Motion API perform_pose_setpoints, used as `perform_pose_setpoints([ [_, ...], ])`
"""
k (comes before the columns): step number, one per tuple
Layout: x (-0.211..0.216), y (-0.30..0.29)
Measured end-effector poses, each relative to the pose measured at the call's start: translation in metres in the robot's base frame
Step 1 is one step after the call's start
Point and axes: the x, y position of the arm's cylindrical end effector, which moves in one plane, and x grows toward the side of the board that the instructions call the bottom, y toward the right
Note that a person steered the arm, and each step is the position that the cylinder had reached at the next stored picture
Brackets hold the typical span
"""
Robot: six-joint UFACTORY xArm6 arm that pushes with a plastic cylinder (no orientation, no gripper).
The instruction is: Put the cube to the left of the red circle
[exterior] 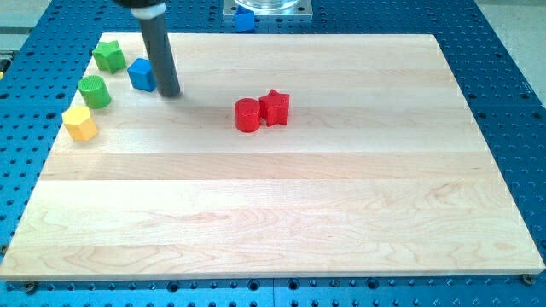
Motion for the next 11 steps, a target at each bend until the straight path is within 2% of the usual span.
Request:
perform_pose_setpoints([
  [1,-0.073,0.024],
  [2,-0.100,-0.025],
  [3,-0.056,-0.056],
  [4,-0.008,-0.049],
  [5,0.042,-0.018],
  [6,0.004,-0.019],
  [7,0.022,-0.071],
  [8,0.067,-0.058],
  [9,0.071,-0.034],
  [10,0.101,-0.031],
  [11,0.106,-0.026],
])
